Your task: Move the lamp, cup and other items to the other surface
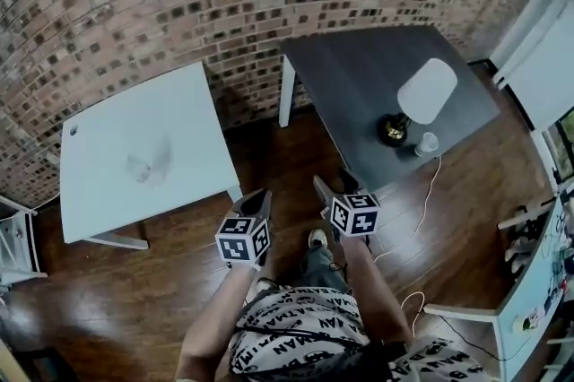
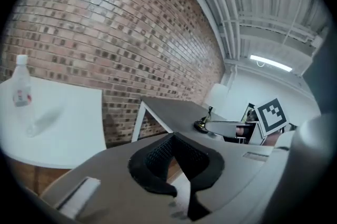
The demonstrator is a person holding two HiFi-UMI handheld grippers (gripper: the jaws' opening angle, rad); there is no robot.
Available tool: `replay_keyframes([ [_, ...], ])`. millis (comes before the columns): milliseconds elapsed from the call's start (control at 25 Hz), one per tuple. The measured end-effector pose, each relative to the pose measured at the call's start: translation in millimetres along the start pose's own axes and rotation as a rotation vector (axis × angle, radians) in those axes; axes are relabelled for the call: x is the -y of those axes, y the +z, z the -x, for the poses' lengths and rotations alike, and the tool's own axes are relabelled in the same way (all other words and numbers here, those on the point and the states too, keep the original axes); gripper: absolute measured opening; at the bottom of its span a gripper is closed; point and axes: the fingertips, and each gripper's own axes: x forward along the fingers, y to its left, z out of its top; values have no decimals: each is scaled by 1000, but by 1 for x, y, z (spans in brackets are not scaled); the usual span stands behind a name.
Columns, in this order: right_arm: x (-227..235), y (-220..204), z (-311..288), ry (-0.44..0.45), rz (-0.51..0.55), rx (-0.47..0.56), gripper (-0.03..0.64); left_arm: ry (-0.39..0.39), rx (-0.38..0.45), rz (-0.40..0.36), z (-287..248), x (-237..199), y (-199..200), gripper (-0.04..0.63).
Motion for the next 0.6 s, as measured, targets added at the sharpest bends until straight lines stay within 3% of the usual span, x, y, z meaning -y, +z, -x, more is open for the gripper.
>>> replay_keyframes([
  [320,160,7,43,-234,-100,52,313,-167,-53,-114,-98,104,16,0],
  [600,264,15,34,-328,-134,53,313,-247,-106,-168,-169,165,15,0],
])
